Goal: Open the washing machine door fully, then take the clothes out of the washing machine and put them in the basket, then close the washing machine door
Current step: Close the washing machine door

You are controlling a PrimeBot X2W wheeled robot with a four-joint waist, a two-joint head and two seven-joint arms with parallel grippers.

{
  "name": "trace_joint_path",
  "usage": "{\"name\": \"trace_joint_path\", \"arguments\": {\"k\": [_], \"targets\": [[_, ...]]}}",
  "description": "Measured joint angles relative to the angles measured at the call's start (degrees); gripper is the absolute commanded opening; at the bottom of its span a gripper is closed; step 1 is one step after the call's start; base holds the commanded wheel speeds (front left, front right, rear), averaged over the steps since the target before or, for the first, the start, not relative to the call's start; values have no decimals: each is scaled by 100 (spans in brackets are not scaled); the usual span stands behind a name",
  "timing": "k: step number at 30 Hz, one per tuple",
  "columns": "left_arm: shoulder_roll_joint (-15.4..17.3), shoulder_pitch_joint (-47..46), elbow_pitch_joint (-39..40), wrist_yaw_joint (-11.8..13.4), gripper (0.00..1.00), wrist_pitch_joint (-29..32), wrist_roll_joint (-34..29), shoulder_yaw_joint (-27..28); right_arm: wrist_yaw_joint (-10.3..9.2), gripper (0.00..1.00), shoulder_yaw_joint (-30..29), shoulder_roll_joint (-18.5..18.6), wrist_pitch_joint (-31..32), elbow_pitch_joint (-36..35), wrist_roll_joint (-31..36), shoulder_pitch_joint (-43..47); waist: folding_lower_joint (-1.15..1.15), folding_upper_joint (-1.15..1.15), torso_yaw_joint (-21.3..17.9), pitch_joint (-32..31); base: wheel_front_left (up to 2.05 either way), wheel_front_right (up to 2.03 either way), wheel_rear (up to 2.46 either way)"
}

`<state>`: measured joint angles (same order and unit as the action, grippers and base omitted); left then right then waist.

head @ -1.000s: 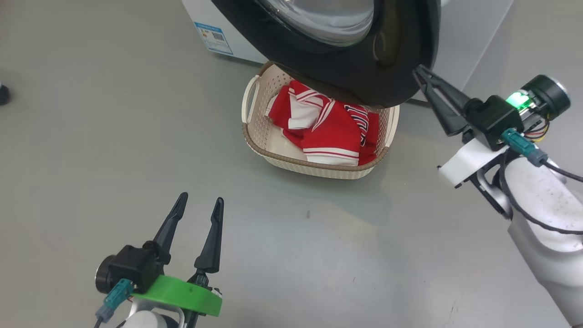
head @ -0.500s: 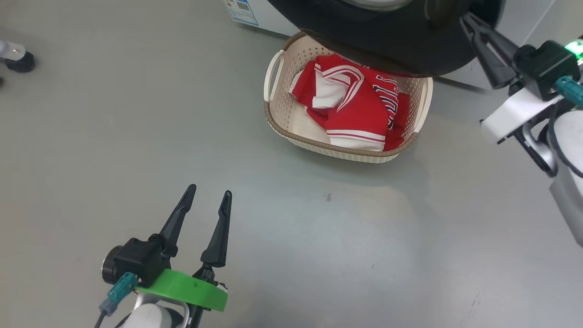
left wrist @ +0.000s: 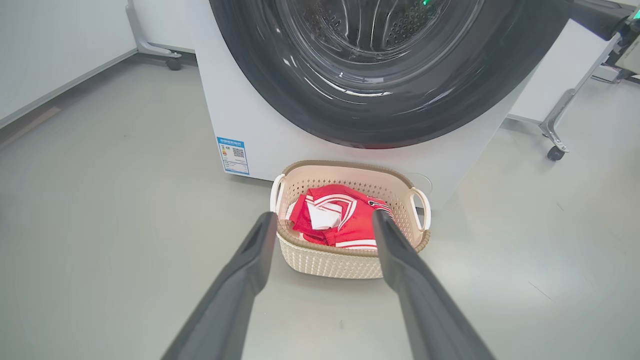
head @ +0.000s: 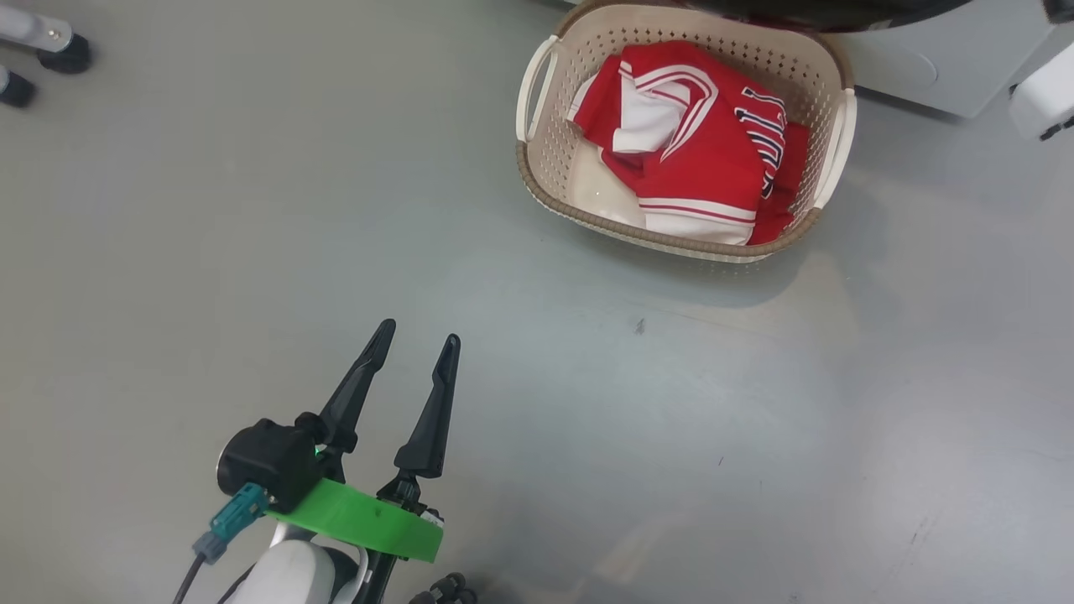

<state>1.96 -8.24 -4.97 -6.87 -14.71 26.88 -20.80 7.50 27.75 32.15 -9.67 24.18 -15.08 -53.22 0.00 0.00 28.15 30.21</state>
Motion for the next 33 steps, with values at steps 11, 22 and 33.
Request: {"name": "trace_joint_path", "arguments": {"k": [11, 22, 33], "targets": [[-13, -134, 88, 1, 100, 0, 335, -64, 0, 0, 126, 356, 159, 312, -11, -770, 0, 0, 264, 313, 0, 0, 0], [-32, -166, 153, 53, 100, 0, 509, -67, 52, 0, 282, 434, 330, 597, -52, -1344, 0, 0, 431, 504, 0, 0, 0], [-36, -295, 96, 87, 100, 0, 546, -54, 44, 0, 475, 316, -42, 984, -129, -1413, 0, 0, 411, 391, 0, 0, 0]]}}
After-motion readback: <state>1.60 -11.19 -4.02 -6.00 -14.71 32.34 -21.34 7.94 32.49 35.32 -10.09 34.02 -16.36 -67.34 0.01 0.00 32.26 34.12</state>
